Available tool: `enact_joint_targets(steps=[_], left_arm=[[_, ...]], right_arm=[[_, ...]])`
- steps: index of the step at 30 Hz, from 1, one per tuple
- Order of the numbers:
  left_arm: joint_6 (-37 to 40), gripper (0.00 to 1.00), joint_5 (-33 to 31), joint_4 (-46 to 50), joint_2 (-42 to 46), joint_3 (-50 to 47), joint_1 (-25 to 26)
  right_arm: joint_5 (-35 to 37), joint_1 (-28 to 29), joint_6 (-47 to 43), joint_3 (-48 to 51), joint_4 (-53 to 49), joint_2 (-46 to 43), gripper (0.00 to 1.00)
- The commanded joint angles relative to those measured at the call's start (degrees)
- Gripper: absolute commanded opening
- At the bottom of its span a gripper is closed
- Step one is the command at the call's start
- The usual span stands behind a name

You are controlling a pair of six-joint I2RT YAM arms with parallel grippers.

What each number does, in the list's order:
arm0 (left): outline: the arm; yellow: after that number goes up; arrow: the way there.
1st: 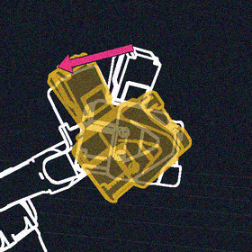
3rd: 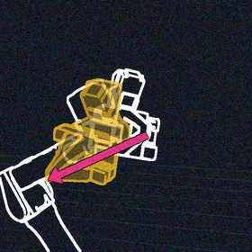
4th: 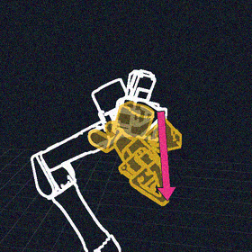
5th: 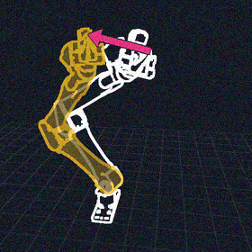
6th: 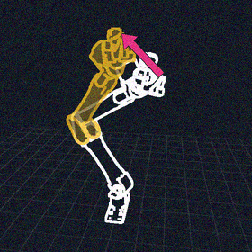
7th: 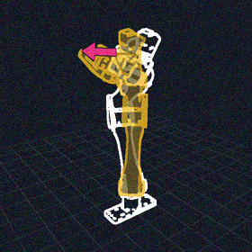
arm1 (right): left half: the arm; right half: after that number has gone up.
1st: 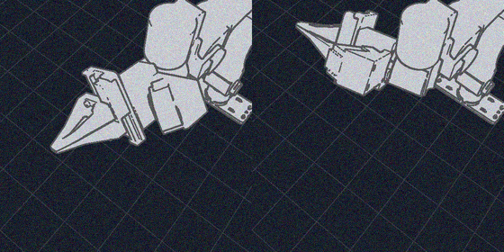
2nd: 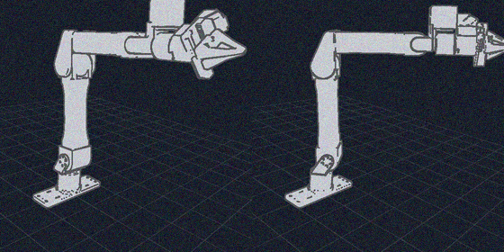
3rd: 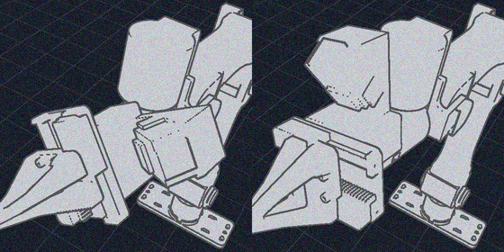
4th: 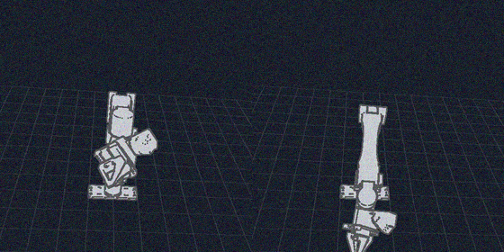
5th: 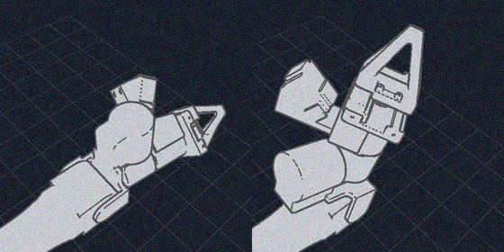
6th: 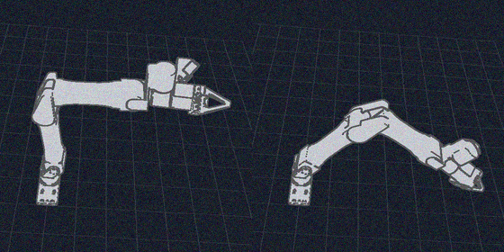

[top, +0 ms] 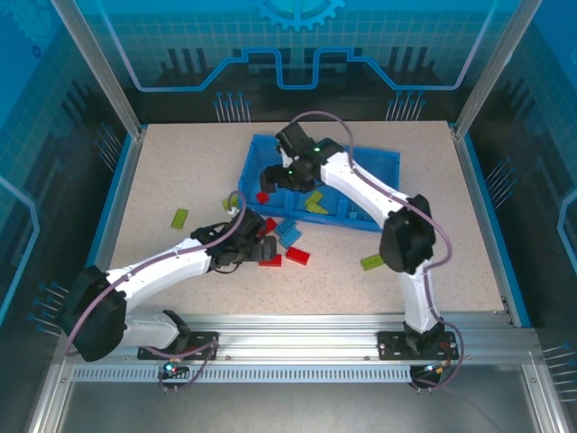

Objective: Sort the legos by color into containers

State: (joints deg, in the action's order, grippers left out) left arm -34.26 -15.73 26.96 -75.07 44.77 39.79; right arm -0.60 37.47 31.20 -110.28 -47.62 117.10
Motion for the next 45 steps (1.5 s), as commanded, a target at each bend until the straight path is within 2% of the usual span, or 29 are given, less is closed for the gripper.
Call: enact_joint_targets(steps=[1, 5, 12, 20, 23, 28, 32, 36, 40, 43, 45], left_arm=[[-1.96, 0.99, 2.25, -0.92, -4.14, -0.02, 1.95], [-1.89, 0.99, 1.59, -1.67, -8.4, 1.62, 4.79], [-2.02, 0.99, 2.22, -3.37, -15.03, 4.4, 5.9], [-2.46, 0.98, 0.81, -5.16, -18.07, 5.47, 6.05], [-1.99, 0.91, 0.81, -4.89, -20.47, 6.94, 6.09], [-3.0, 0.72, 0.85, -5.93, -21.26, 6.5, 6.11], [-3.56, 0.59, 0.17, -5.37, -20.18, 5.5, 6.14], [-4.82, 0.57, -0.19, -3.05, -16.75, 5.21, 6.1], [-5.11, 0.58, -1.96, 1.31, -10.39, 6.86, 6.01], [-3.01, 0.58, -4.24, 4.9, -6.57, 10.27, 5.49], [-0.72, 0.58, -4.12, 5.72, -5.49, 13.03, 3.39]], right_arm=[[3.87, -1.24, 0.21, 9.61, 3.65, -11.11, 0.9], [5.88, -5.16, 0.77, 22.67, 5.1, -21.05, 0.91], [6.32, -14.61, 0.88, 40.66, 5.48, -36.48, 0.94], [8.71, -17.19, -0.3, 56.17, 3.14, -46.19, 0.95], [8.1, -17.52, 1.93, 61.85, 3.59, -49.22, 0.93], [6.44, -17.44, 2.85, 69.2, 6.24, -54.44, 0.9], [5.24, -16.13, 3.41, 72.28, 8.11, -53.65, 0.94], [8.11, -12.95, 2.74, 71.84, 8.33, -49.22, 0.97], [8.74, -12.26, 2.14, 71.0, 9.56, -44.55, 0.98], [8.99, -12.16, 1.26, 70.37, 10.44, -42.09, 0.99], [9.78, -12.14, 1.06, 69.82, 10.05, -40.76, 1.0]])
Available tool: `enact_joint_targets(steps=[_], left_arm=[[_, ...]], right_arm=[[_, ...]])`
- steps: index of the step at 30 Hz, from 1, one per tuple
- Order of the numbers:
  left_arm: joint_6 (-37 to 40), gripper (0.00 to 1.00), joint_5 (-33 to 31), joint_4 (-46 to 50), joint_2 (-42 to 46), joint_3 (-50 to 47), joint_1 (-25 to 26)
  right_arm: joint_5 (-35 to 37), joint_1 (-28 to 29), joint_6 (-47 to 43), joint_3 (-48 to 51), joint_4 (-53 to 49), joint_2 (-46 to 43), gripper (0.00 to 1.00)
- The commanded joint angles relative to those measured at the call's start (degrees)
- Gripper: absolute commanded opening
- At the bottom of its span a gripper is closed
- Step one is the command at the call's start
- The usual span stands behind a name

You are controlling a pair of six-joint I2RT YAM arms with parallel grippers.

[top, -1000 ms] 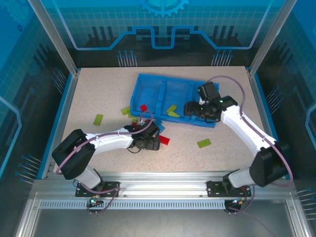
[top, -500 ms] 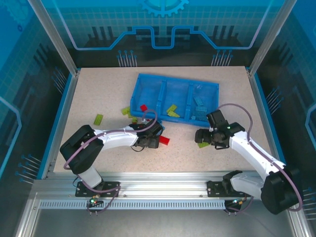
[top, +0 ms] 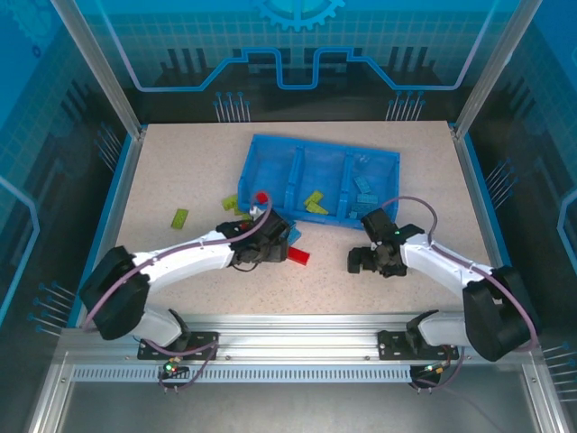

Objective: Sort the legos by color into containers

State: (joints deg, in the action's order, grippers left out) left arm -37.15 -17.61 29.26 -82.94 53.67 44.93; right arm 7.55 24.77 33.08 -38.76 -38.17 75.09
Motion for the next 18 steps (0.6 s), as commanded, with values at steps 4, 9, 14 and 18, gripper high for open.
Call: enact_joint_targets(steps=[4, 9, 14, 18], left_arm=[[7.6, 0.59, 0.22, 1.62, 1.17, 10.13, -8.68], [14.01, 0.61, 3.23, 0.96, -5.75, 20.77, -15.79], [15.18, 0.61, 7.69, -0.28, -14.28, 29.12, -21.07], [15.76, 0.63, 10.92, -0.41, -21.13, 34.03, -22.7]], right_arm=[[2.34, 0.36, 1.57, -2.9, -1.15, 4.68, 1.0], [-0.02, 0.36, 7.51, -2.76, 1.23, 7.02, 0.98], [0.32, 0.3, 13.46, -3.24, 2.23, 8.61, 0.97], [1.68, 0.27, 15.86, -3.18, 1.71, 8.0, 0.97]])
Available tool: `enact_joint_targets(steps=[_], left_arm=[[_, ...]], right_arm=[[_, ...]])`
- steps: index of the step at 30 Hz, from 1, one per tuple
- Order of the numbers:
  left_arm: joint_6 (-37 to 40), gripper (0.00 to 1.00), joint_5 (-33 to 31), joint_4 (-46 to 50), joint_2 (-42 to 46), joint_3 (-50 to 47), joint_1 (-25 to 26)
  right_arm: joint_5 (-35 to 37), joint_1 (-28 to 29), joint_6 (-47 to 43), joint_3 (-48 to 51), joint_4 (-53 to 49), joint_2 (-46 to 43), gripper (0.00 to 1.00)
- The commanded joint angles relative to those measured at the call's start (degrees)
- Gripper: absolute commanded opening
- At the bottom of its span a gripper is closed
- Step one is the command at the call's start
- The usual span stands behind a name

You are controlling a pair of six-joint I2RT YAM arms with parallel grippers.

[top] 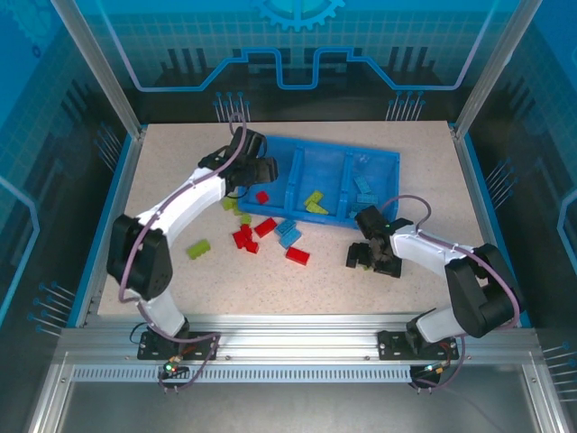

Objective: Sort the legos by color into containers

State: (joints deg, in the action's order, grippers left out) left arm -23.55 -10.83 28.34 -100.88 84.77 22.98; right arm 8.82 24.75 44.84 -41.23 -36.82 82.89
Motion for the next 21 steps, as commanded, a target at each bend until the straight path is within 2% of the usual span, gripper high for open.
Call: enact_joint_targets(steps=[1, 7, 11, 13, 15, 19, 21], left_arm=[[2.12, 0.63, 4.64, 0.41, -4.67, 3.73, -0.83], [-0.02, 0.65, 6.1, -0.14, -9.51, 5.51, -1.32], [-1.12, 0.73, 6.04, -0.84, -9.27, 4.86, -1.34], [-1.66, 0.81, 6.61, -0.43, -8.89, 4.54, -1.37], [-1.98, 0.84, 7.21, -0.85, -7.6, 3.52, -1.25], [-2.98, 0.97, 7.47, -3.05, -3.67, -0.69, -1.04], [-2.99, 0.99, 7.19, -3.54, -1.68, -2.43, -0.79]], right_arm=[[0.67, 0.14, 4.67, -0.61, 0.37, 0.0, 0.97], [0.34, -1.25, 8.98, 0.23, 1.78, 0.39, 0.95], [1.37, -1.85, 12.14, 0.61, 2.18, -0.07, 0.93], [1.54, -2.39, 12.75, 0.56, 1.53, -0.11, 0.91], [1.86, -2.81, 12.83, 0.4, 0.76, -0.01, 0.89], [2.04, -3.57, 12.77, 0.2, 0.13, 0.22, 0.83], [2.18, -3.75, 12.37, -0.29, -0.29, 0.72, 0.78]])
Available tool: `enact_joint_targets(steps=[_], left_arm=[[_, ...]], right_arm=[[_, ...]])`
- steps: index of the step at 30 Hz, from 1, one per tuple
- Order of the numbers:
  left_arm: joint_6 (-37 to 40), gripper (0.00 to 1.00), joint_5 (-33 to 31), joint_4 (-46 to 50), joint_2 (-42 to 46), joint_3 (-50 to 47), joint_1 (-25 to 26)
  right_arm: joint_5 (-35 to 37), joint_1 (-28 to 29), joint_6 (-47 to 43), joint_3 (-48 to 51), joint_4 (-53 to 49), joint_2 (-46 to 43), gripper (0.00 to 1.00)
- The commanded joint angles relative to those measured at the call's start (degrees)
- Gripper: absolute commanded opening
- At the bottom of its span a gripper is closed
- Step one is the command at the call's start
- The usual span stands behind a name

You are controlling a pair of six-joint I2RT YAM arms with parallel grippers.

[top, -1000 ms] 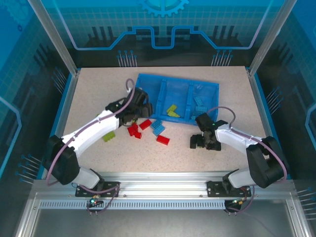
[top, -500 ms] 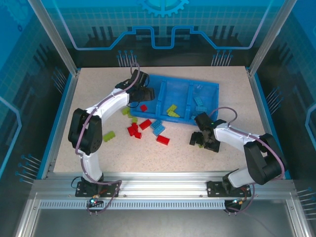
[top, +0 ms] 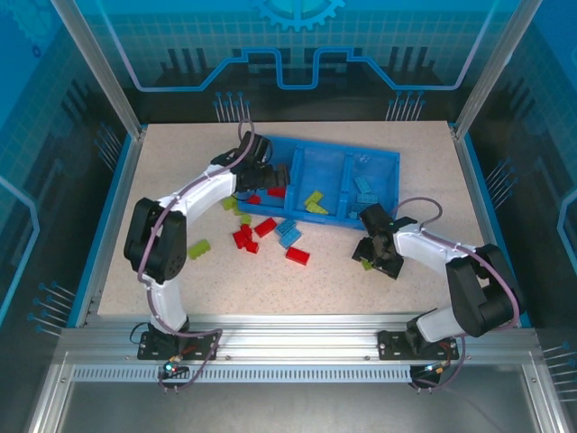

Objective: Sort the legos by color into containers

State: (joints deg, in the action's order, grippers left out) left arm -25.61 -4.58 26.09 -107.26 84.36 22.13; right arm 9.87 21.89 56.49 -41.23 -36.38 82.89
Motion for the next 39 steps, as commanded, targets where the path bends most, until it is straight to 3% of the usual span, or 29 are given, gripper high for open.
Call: enact_joint_targets(steps=[1, 14, 21, 30, 39], left_arm=[[-1.06, 0.99, 0.77, -1.38, 5.81, -2.86, 0.18], [-0.34, 0.99, -3.07, -1.63, 18.95, -13.17, 0.28], [-0.46, 0.99, -5.43, -0.85, 23.5, -18.67, -0.4], [-0.62, 0.99, -7.49, 1.78, 26.39, -26.12, -0.87], [-4.38, 0.99, -4.87, 1.48, 29.92, -33.26, 0.46]], right_arm=[[1.21, -0.89, 0.44, -0.55, -0.96, 1.07, 0.76], [2.95, 0.24, -1.82, -1.67, -2.38, 0.22, 0.32], [8.2, 6.08, -4.25, -7.47, -8.45, -3.59, 0.27], [3.26, 12.65, -13.63, -20.33, -7.07, -5.53, 0.27], [-5.06, 7.67, -20.04, -39.83, -6.81, 10.51, 0.29]])
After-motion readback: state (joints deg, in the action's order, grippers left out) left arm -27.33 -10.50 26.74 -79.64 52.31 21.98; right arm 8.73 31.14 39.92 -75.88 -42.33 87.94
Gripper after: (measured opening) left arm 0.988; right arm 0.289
